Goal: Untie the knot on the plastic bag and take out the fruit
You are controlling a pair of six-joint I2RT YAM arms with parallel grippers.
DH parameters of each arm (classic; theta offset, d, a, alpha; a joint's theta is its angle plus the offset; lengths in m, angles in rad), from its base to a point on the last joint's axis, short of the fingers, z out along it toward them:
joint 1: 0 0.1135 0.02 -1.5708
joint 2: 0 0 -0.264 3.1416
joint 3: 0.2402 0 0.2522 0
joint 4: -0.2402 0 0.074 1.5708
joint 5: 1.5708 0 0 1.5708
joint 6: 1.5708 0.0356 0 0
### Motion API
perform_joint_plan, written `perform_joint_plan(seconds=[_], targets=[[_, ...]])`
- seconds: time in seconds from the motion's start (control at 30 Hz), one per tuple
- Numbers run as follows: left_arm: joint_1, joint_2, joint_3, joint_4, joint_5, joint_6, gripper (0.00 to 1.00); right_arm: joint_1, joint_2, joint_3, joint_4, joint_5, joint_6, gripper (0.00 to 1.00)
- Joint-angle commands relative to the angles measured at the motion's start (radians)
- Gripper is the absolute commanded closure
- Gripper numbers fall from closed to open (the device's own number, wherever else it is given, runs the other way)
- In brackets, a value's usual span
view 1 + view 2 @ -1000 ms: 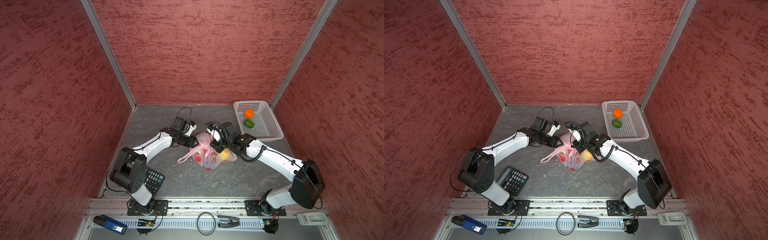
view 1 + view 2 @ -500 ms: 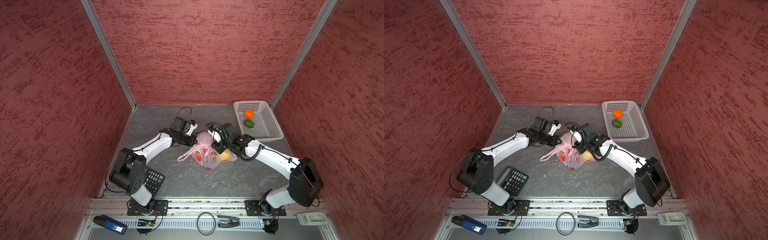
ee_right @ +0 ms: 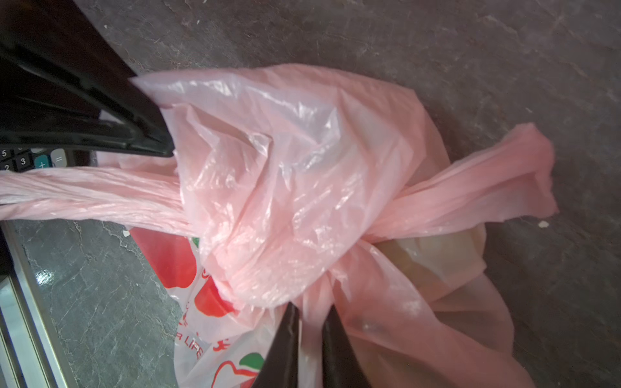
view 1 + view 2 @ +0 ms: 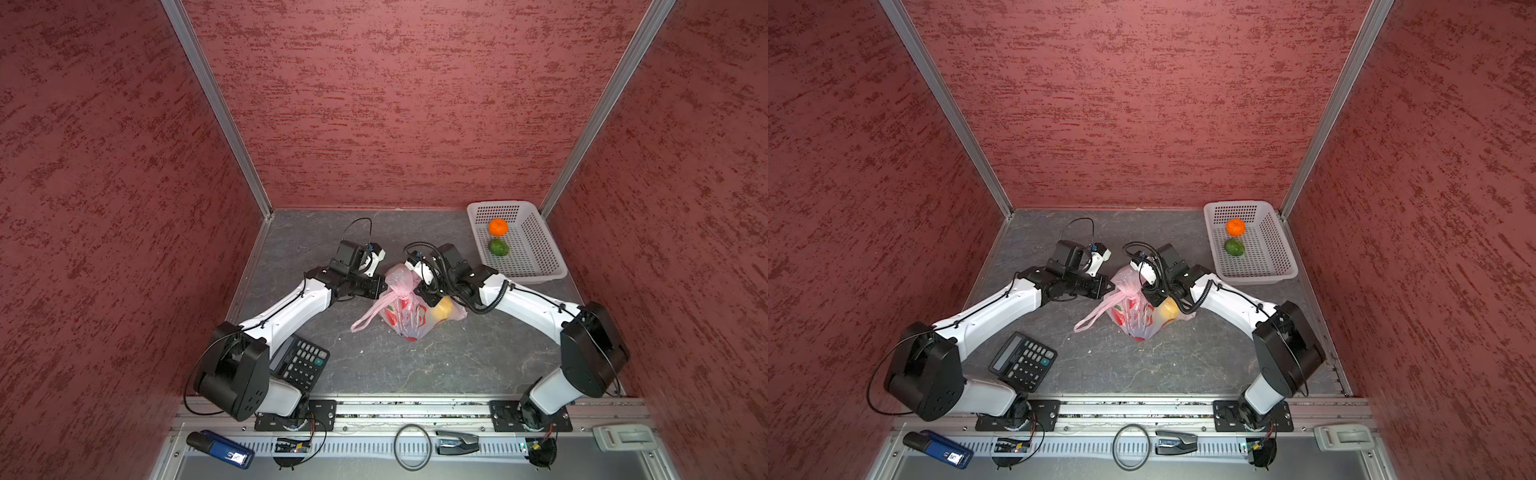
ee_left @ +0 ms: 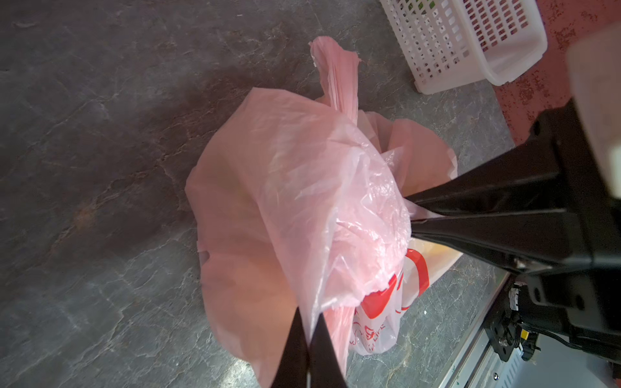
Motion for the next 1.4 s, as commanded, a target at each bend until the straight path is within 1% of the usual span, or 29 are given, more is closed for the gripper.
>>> perform_joint_plan(seconds=[0.0,0.13,0.27,0.33,0.47,0.57,0.63,0.8,0.93,1.03,1.07,1.13,1.23,1.37], targets=[[0.013,-0.05,-0.026,0.003,-0.044,-0.031,1.0,-0.004,0.02,0.059,0.027,-0.062,-0.03,0.99],[0.048,-0.093,-0.063,0.009,-0.069,-0.061,1.0,-0.003,0.028,0.066,0.006,-0.053,-0.044,1.0],[0.111,-0.135,-0.097,0.009,-0.087,-0.083,1.0,-0.012,-0.007,0.033,0.013,-0.002,-0.042,1.0],[0.146,-0.147,-0.11,0.005,-0.091,-0.096,1.0,-0.031,-0.035,0.007,0.03,0.027,-0.02,1.0],[0.214,-0.151,-0.13,-0.015,-0.098,-0.123,1.0,-0.123,-0.098,-0.064,0.074,0.093,0.112,1.0],[0.258,-0.153,-0.144,-0.027,-0.123,-0.153,1.0,-0.218,-0.14,-0.128,0.09,0.163,0.257,1.0],[0.284,-0.152,-0.153,-0.034,-0.136,-0.177,1.0,-0.268,-0.171,-0.17,0.1,0.188,0.326,1.0],[0.344,-0.14,-0.17,-0.047,-0.141,-0.22,1.0,-0.319,-0.179,-0.187,0.061,0.279,0.411,1.0],[0.362,-0.135,-0.179,-0.044,-0.119,-0.221,1.0,-0.337,-0.173,-0.185,0.064,0.264,0.421,1.0],[0.347,-0.143,-0.171,-0.036,-0.098,-0.21,1.0,-0.335,-0.187,-0.185,0.098,0.184,0.383,1.0],[0.338,-0.148,-0.168,-0.032,-0.095,-0.205,1.0,-0.335,-0.198,-0.189,0.109,0.16,0.371,0.94],[0.319,-0.157,-0.162,-0.032,-0.099,-0.198,1.0,-0.329,-0.225,-0.193,0.128,0.124,0.336,0.72],[0.301,-0.159,-0.152,-0.038,-0.099,-0.194,1.0,-0.305,-0.272,-0.182,0.128,0.082,0.259,0.53],[0.282,-0.171,-0.152,-0.037,-0.116,-0.194,1.0,-0.243,-0.299,-0.141,0.096,0.046,0.14,0.35]])
